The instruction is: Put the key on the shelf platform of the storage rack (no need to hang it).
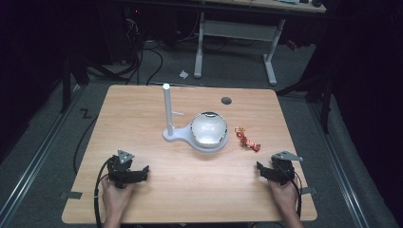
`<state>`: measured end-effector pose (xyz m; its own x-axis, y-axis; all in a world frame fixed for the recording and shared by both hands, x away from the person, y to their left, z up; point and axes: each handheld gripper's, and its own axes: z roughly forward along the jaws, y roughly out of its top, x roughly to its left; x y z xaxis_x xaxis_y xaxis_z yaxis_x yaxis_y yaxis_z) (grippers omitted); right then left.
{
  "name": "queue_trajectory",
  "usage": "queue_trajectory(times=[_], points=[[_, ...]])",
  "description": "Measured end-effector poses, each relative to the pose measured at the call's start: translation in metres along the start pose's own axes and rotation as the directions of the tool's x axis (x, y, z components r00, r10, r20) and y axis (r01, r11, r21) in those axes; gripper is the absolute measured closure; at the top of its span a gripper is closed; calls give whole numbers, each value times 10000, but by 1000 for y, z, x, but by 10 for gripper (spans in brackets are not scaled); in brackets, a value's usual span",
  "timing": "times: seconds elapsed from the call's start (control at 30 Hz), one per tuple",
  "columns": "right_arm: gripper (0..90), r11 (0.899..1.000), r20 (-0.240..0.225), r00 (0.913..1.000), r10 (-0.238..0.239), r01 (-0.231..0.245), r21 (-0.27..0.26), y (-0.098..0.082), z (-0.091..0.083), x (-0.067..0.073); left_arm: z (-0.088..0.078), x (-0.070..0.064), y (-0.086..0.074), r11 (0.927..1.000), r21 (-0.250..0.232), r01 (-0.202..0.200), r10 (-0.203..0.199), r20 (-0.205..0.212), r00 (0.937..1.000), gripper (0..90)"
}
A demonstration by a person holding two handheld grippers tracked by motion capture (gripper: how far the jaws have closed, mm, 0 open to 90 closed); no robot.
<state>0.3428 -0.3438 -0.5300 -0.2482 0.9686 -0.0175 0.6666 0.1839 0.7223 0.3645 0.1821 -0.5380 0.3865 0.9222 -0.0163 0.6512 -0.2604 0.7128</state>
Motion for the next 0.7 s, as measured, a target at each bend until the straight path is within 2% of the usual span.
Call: queue_trajectory(times=[0.7], points=[[324, 9999, -54, 10000, -21, 22, 164, 0, -2, 0, 0, 0, 0, 10000, -10, 10, -10, -5, 10000, 65]])
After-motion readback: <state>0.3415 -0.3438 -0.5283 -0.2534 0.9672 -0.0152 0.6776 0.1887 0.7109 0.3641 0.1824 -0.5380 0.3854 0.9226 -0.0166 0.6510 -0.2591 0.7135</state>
